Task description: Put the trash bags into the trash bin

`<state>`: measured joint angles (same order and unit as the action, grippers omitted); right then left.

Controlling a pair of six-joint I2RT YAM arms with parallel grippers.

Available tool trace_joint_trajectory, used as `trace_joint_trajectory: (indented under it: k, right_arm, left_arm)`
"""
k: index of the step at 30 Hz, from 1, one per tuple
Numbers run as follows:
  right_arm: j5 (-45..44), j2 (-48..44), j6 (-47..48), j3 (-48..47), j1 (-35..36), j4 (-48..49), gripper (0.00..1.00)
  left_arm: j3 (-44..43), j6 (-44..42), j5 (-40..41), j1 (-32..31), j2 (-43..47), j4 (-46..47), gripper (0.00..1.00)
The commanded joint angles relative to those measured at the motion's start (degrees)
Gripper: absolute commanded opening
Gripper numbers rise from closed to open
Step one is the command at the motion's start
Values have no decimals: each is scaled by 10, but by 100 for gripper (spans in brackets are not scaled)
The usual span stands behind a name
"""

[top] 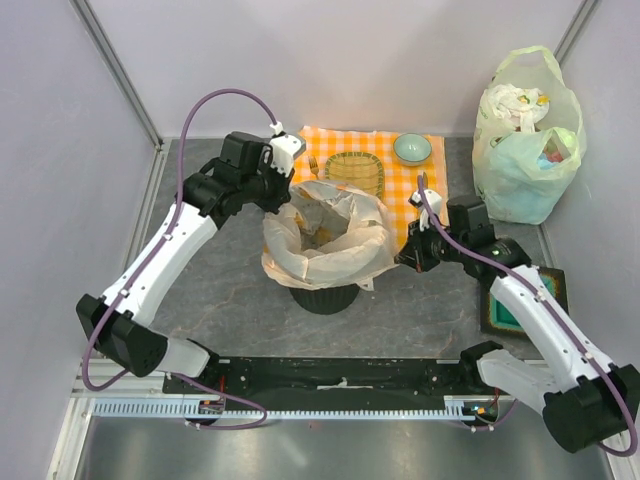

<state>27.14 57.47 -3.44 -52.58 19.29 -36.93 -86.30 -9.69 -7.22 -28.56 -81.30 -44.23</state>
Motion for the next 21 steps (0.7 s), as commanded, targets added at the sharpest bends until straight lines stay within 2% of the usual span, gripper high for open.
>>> trace_joint_trajectory:
  k: [1,7,10,12,14,15,18,20,21]
  right_arm:
    - [12,13,-3,40,-1,85,0]
    - [71,-29,23,91,1,106,0]
    - [92,-48,31,105,2,120,0]
    - [94,-42,50,82,1,96,1]
    - [95,-33,85,40,0,48,21]
    - [96,-33,97,28,0,31,49]
    - [88,-46,138,-16,-14,-29,77]
    - [85,-59,166,-47,-22,-74,86]
    - [84,-62,171,-57,-35,-85,94]
  left_arm:
    - [36,18,-30,3,-18,41,2]
    - [68,32,-99,3,-34,121,2]
    - [54,20,-144,3,-61,143,2]
    - [32,-12,-163,3,-80,139,2]
    - [15,-54,-198,3,-89,117,2]
    - [0,-70,-210,3,-91,103,6]
    - [-29,-118,-254,5,-94,70,20]
    - [-45,-146,-266,6,-94,54,29]
    - [-60,-155,-270,7,-92,50,39]
